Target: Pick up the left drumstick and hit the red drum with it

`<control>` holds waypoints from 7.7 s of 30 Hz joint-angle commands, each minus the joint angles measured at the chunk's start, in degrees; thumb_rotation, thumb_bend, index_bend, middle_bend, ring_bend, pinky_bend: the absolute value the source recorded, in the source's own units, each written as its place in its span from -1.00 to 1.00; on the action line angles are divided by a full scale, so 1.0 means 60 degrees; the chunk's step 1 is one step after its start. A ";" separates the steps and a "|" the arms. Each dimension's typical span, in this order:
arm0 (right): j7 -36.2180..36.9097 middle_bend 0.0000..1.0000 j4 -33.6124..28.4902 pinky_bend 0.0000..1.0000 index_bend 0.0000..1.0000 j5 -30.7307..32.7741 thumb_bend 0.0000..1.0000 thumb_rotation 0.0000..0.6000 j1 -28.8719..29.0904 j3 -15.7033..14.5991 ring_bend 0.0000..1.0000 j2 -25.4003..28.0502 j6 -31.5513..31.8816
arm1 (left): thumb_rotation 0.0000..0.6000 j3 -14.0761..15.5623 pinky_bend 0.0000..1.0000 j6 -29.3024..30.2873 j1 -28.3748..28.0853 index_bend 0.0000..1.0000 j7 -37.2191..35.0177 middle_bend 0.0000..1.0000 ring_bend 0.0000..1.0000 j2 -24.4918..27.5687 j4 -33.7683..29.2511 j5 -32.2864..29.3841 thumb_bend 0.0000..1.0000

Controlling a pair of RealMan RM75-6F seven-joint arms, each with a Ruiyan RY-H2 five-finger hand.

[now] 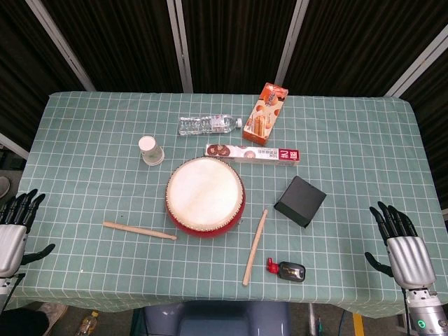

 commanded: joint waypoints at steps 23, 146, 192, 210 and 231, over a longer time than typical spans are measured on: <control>-0.0063 -1.00 0.0023 -0.77 -1.00 -0.0003 -0.50 1.00 -0.0012 0.0007 -1.00 -0.0028 0.0025 | 1.00 0.0065 -0.76 -0.0857 -0.0392 -1.00 0.0571 -1.00 -0.99 0.0081 -0.0345 -0.0156 -1.00; 0.0513 -1.00 -0.0018 -0.77 -1.00 0.0018 -0.50 1.00 -0.0073 -0.0016 -1.00 0.0134 0.0082 | 1.00 -0.2338 0.91 -0.1832 -0.7345 0.52 1.1561 1.00 1.00 -0.2747 -0.2675 -1.2097 0.01; 0.0481 -1.00 -0.0084 -0.77 -1.00 0.0035 -0.50 1.00 -0.0071 -0.0009 -1.00 0.0146 0.0026 | 1.00 -0.2074 0.91 -0.1436 -0.5913 0.51 0.7575 1.00 1.00 -0.2747 -0.2517 -0.8442 0.01; 0.0403 -1.00 -0.0137 -0.77 -1.00 0.0129 -0.50 1.00 -0.0074 -0.0017 -1.00 0.0167 -0.0061 | 1.00 -0.0364 0.91 -0.1238 -0.4104 0.52 0.4021 1.00 1.00 -0.0958 -0.3199 -0.3343 0.01; 0.0301 -1.00 -0.0210 -0.77 -1.00 0.0217 -0.50 1.00 -0.0055 0.0008 -1.00 0.0161 -0.0138 | 1.00 0.0440 0.70 -0.3600 -0.4120 0.37 0.4165 0.85 0.70 -0.2101 -0.0327 -0.3431 -0.15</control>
